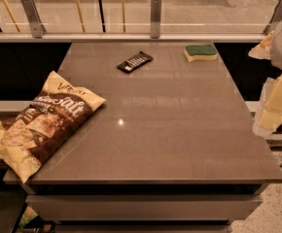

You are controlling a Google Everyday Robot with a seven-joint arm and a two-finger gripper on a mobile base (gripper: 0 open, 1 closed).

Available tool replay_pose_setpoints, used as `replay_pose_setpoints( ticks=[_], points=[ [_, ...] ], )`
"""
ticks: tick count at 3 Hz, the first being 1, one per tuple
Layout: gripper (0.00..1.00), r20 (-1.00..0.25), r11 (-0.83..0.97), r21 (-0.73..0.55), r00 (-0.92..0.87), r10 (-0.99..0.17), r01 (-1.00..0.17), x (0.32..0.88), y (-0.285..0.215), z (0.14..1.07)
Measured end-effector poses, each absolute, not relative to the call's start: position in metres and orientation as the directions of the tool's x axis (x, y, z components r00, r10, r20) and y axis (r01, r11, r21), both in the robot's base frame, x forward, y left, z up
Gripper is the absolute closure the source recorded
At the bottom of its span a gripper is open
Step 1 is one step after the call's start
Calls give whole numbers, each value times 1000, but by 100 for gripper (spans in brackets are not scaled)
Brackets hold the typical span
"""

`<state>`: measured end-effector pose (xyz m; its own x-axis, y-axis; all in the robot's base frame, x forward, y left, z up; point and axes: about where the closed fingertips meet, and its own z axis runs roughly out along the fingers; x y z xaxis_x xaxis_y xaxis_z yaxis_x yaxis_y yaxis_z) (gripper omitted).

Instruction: Move sponge near brown chip bag

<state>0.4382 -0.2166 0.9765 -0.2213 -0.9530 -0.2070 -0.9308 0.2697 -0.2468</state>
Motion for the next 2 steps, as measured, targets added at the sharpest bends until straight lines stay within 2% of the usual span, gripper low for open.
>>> replay_pose_setpoints(
  ticks=[2],
  points=[
    [0,-199,303,-246,-257,-946,-921,449,-220,985]
  ],
)
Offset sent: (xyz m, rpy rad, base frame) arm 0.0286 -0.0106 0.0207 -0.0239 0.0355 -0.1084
